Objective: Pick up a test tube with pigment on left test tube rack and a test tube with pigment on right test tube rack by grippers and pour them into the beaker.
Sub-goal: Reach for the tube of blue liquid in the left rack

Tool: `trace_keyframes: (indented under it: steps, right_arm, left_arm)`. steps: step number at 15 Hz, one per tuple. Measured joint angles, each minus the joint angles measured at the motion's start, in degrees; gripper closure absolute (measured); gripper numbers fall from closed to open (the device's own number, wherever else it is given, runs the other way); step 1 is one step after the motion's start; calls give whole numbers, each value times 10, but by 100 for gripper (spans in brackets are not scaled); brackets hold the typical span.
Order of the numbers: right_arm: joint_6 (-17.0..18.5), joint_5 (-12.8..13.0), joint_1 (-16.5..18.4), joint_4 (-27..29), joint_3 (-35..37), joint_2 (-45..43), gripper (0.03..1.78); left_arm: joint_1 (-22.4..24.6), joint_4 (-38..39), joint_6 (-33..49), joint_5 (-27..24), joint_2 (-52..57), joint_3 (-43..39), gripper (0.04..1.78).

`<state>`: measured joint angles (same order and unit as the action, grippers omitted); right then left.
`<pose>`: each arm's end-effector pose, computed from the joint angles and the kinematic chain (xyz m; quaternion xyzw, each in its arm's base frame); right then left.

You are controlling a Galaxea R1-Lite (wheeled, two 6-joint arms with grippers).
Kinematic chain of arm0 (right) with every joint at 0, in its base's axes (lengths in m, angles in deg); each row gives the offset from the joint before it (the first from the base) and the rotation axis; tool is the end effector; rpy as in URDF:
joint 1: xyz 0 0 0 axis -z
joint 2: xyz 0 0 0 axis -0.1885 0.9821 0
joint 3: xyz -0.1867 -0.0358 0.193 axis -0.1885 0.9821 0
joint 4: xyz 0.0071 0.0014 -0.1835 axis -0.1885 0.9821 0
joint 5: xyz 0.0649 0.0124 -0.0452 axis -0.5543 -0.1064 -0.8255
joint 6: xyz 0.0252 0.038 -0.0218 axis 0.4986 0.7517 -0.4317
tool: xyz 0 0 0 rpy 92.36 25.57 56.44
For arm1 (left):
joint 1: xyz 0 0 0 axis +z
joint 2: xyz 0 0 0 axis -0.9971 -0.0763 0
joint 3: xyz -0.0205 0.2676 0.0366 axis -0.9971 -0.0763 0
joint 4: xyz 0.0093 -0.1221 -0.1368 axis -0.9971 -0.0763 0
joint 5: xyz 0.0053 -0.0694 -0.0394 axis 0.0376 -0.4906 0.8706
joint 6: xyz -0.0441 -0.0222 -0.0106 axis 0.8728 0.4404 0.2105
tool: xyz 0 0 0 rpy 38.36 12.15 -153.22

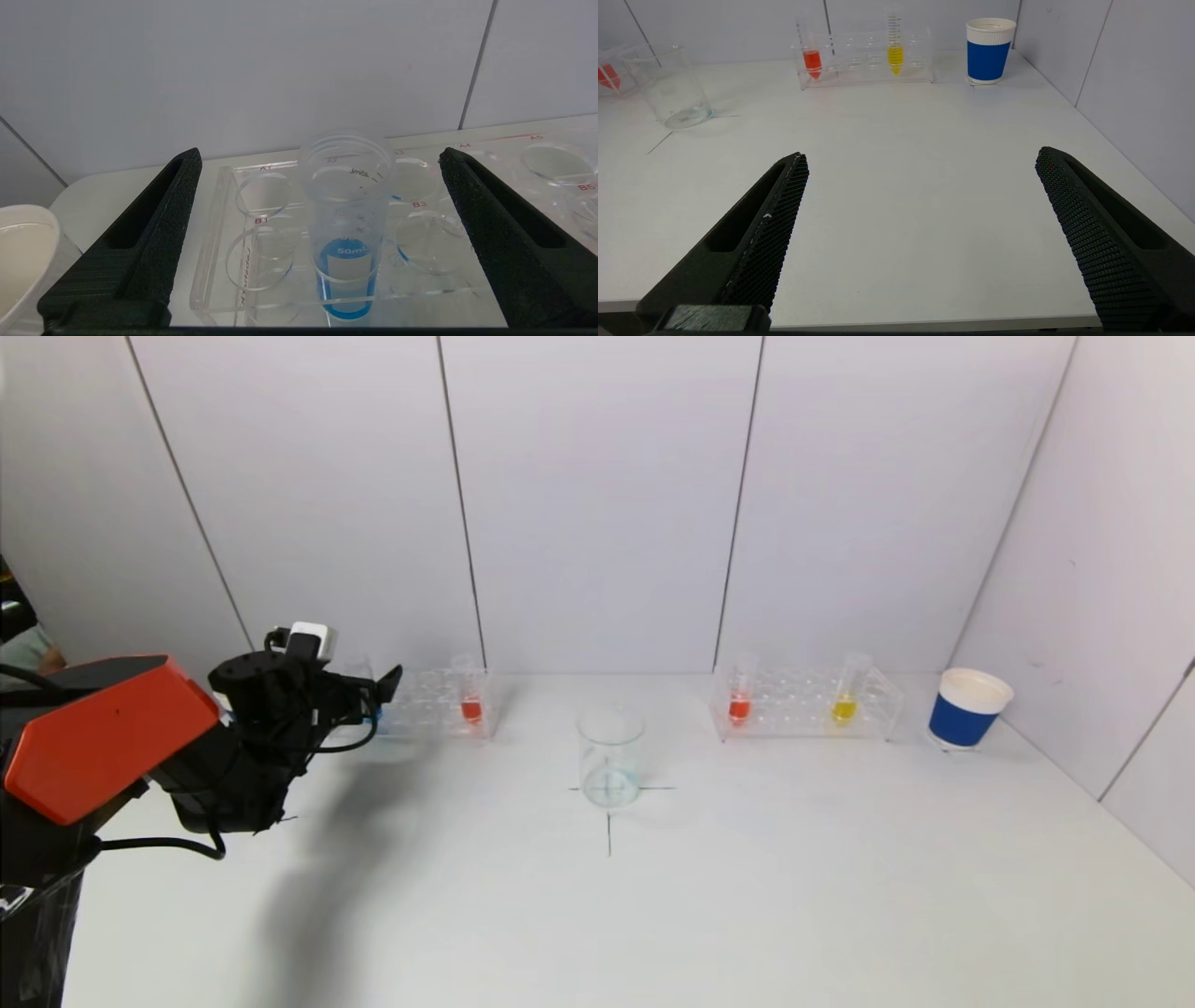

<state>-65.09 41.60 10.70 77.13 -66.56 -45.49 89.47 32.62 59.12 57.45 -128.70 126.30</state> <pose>0.0270 -0.0012 0.0766 0.0306 -0.0052 -0.0114 0.9995 0.4425 0.0233 0.0464 0.0555 -0.0081 -0.0290 0.9980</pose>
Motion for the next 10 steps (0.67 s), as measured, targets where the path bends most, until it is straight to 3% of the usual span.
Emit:
trace_keyframes:
  steps: [10]
  right_arm:
    - [0,0,0,0,0,0,4]
  left_arm:
    - [-9,63,-8,25,0,-39,5]
